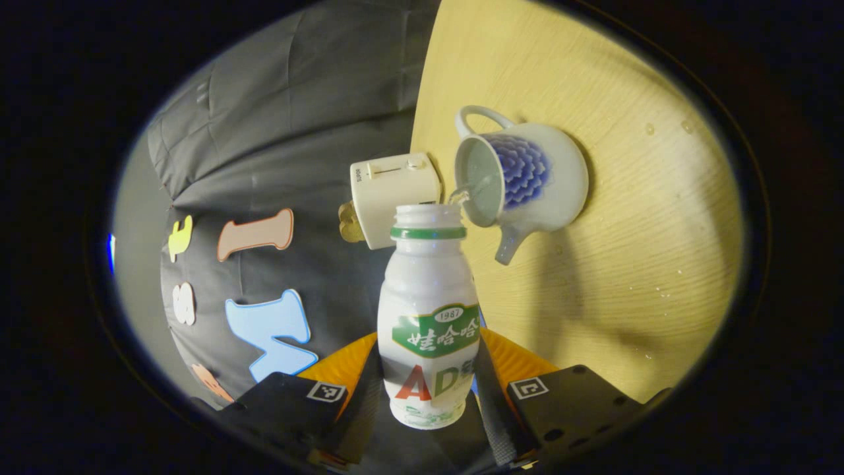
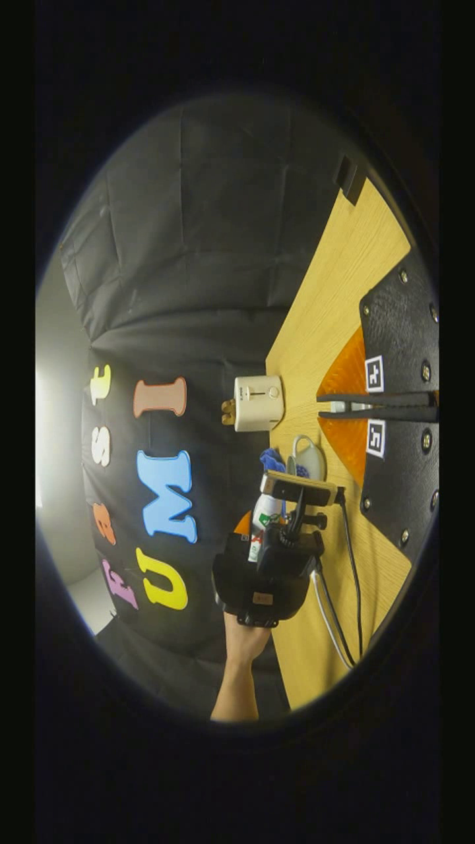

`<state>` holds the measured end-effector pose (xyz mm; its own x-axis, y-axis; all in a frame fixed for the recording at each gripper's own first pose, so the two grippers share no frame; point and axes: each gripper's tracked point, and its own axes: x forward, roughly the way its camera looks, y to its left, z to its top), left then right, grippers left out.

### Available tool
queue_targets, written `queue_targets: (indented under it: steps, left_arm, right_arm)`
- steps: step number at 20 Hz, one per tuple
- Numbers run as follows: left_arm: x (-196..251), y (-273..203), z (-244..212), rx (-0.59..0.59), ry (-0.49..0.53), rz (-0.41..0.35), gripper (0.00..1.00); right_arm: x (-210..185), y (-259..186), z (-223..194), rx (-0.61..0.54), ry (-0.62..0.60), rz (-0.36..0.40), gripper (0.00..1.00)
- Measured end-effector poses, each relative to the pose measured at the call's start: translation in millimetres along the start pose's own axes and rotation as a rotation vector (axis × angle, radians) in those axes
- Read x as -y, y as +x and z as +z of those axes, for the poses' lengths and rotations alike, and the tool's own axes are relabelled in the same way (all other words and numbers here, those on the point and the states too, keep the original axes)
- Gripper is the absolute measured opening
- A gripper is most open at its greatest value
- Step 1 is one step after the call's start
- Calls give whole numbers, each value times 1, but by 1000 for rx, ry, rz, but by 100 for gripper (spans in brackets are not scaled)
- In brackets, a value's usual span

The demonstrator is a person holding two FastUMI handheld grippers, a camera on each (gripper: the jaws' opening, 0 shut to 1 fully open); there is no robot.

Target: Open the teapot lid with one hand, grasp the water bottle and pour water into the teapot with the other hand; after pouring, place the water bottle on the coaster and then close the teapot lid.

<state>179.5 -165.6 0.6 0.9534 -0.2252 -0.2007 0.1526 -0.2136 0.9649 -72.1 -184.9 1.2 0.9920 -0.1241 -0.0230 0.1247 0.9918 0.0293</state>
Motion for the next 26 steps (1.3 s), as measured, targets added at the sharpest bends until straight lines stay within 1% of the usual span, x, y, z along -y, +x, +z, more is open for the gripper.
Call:
queue_targets:
  steps: [6, 7, 8, 9, 10, 13, 14, 15, 16, 19, 20, 21, 24, 25, 26]
  left_arm:
    - [-5, 2, 2, 10, 34, 14, 75]
    - [-5, 1, 3, 12, 46, 17, 72]
    - [-6, 1, 4, 15, 54, 22, 75]
    - [-5, 0, 4, 15, 60, 21, 82]
    - [-5, 0, 5, 15, 65, 23, 75]
    - [-7, -1, 6, 14, 83, 31, 75]
    - [-7, -1, 8, 13, 90, 35, 81]
    - [-8, -2, 8, 14, 96, 41, 75]
    - [-7, -1, 9, 14, 102, 43, 81]
    - [-9, -2, 11, 15, 121, 45, 82]
    - [-9, -3, 11, 16, 126, 46, 75]
    - [-9, -3, 11, 14, 131, 42, 82]
    - [-10, -3, 12, 15, 146, 39, 82]
    - [-10, -4, 13, 14, 152, 41, 75]
    - [-11, -4, 13, 14, 160, 44, 82]
  right_arm:
    - [-1, -2, 3, 9, 2, -1, 0]
    - [-1, -1, 2, 7, 1, 2, 0]
    - [-2, -1, 2, 5, 1, 3, 0]
    - [-1, -1, 2, 5, 1, 2, 1]
    - [0, -2, 1, 6, 4, 0, 1]
    - [3, -3, 4, 17, 9, -9, 1]
    - [3, -3, 5, 19, 8, -9, 0]
    - [2, -3, 5, 19, 9, -8, 1]
    - [2, -3, 5, 19, 11, -5, 1]
    - [1, -4, 4, 18, 7, 0, 1]
    - [2, -4, 4, 18, 8, -2, 1]
    - [3, -4, 4, 18, 10, -3, 1]
    - [1, -4, 5, 19, 14, 3, 0]
    - [1, -3, 5, 17, 14, 8, 0]
    - [0, -3, 4, 16, 13, 11, 1]
